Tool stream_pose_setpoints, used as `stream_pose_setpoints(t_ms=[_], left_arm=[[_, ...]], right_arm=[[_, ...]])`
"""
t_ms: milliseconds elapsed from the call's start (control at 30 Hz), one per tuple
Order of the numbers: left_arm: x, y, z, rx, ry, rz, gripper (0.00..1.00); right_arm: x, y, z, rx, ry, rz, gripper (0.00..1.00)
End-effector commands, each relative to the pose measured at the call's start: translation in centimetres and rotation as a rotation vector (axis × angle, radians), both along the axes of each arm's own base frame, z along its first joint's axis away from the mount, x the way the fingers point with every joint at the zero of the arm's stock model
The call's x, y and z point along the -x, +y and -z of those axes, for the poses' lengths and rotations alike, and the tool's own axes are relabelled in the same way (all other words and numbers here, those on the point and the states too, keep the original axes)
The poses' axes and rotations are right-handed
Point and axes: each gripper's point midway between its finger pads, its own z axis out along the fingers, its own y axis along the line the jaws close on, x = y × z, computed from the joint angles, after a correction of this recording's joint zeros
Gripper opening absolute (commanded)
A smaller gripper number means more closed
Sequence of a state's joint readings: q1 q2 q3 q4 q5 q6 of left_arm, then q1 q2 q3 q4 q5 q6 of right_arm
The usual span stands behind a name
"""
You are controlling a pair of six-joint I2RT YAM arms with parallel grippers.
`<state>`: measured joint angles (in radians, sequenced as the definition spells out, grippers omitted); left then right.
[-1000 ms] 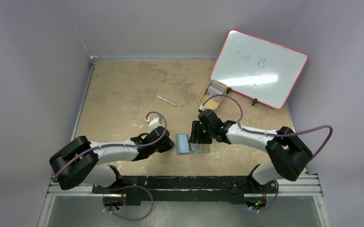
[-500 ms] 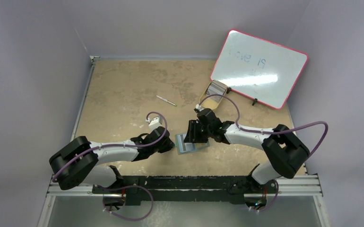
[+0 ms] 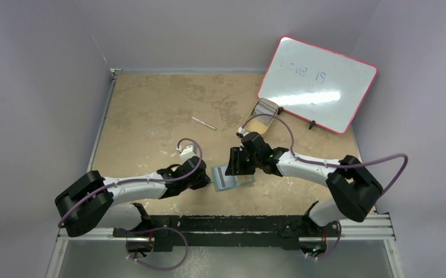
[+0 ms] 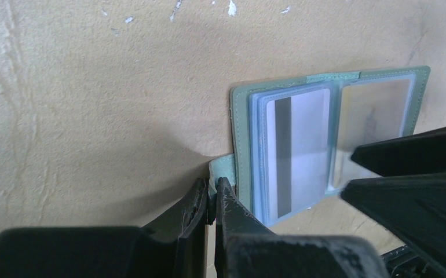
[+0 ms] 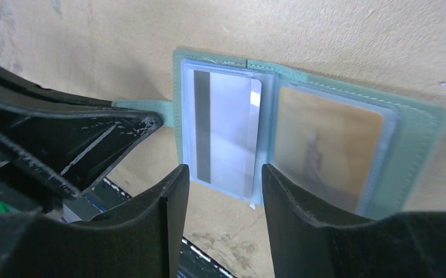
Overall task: Put the credit cards into the card holder
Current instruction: Insert the credit card into the card holder, then pick up the credit card from the storage box.
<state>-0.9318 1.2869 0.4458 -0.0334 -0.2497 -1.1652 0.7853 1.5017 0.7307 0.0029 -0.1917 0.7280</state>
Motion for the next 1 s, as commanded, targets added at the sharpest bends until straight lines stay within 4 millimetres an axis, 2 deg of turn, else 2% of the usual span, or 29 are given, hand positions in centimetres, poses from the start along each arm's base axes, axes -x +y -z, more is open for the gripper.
stream_pose_setpoints(t_ms=[0, 167, 233, 333, 500, 633, 700, 833, 933, 967], left_arm=[[0.4, 1.3, 0.1, -0.052, -0.007, 0.005, 0.00], [0.0, 1.4, -0.5, -0.077, -0.028, 0.021, 0.00], [-0.3, 1.4, -0.8, -0.084, -0.039, 0.027, 0.00], [-1.0, 1.6, -1.2, -0.070, -0.045, 0.003, 0.00], [-2.2, 1.3, -1.9, -0.044, -0.052, -0.009, 0.00], [-2.9, 1.4, -3.0, -0.051, -0.069, -0.016, 0.08], [-3.0, 1.3, -3.7, -0.042, -0.080, -0.017, 0.15], [-3.0, 1.7, -5.4, -0.044, -0.101, -0.013, 0.32], [-3.0, 2.0, -7.0, -0.037, -0.125, -0.019, 0.39], [-3.0, 2.1, -7.5, -0.034, -0.135, -0.022, 0.45]], right_arm=[[-2.5, -0.1, -4.9, -0.010, -0.168, -0.020, 0.53], [-6.2, -2.5, -7.7, 0.065, -0.277, 0.012, 0.54], [-8.3, -4.4, -8.7, 0.118, -0.326, 0.045, 0.54], [-11.8, -7.0, -11.3, 0.214, -0.441, 0.098, 0.54], [-16.7, -11.1, -13.3, 0.445, -0.581, 0.156, 0.55], [-19.7, -12.8, -13.7, 0.577, -0.630, 0.168, 0.56], [-21.0, -13.5, -13.5, 0.621, -0.642, 0.163, 0.57], [-23.1, -14.5, -11.8, 0.723, -0.636, 0.135, 0.59], [-24.4, -15.0, -10.3, 0.786, -0.626, 0.108, 0.60], [-24.7, -15.1, -10.0, 0.802, -0.627, 0.099, 0.60]])
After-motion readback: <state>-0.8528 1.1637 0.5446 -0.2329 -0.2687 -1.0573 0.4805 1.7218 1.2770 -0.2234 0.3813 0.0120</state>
